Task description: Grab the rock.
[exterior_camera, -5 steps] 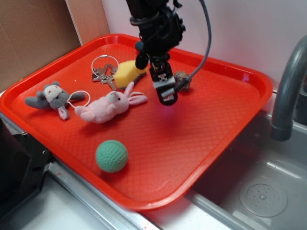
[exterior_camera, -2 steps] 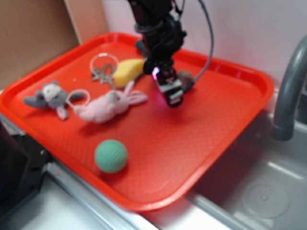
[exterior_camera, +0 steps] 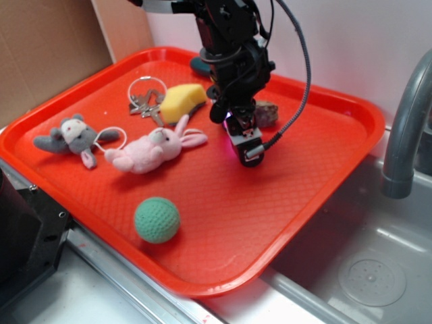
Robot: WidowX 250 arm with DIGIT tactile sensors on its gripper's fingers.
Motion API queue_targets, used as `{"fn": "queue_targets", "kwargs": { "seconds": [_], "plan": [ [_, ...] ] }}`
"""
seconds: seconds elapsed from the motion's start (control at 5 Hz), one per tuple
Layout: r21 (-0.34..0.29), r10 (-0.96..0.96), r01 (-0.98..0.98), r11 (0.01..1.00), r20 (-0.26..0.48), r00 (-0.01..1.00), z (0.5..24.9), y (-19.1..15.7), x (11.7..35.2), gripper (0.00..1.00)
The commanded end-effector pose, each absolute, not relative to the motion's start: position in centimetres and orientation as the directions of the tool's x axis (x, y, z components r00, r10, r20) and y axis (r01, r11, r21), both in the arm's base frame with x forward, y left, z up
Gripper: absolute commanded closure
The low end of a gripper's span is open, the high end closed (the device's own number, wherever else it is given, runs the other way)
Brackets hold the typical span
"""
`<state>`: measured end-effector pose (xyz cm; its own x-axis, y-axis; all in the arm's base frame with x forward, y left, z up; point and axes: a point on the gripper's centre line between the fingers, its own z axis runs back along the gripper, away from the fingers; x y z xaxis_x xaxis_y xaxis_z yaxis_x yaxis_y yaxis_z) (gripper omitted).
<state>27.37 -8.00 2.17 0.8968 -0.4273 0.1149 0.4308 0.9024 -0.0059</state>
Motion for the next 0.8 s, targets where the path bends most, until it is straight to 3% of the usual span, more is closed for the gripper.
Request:
{"fn": "queue_targets", "kwargs": {
  "seconds": [0.0, 0.4, 0.6],
  "plan": [
    [0.002, -0.435, 0.438, 0.899, 0.128, 0.891, 2.6, -9.0, 27.8, 0.0],
    [0.002, -0.435, 0.438, 0.899, 0.128, 0.891, 2.6, -9.0, 27.8, 0.0],
    [0.062, -0.359, 0.354, 0.933, 0.179, 0.916, 7.0, -5.3, 29.3, 0.0]
  ]
}}
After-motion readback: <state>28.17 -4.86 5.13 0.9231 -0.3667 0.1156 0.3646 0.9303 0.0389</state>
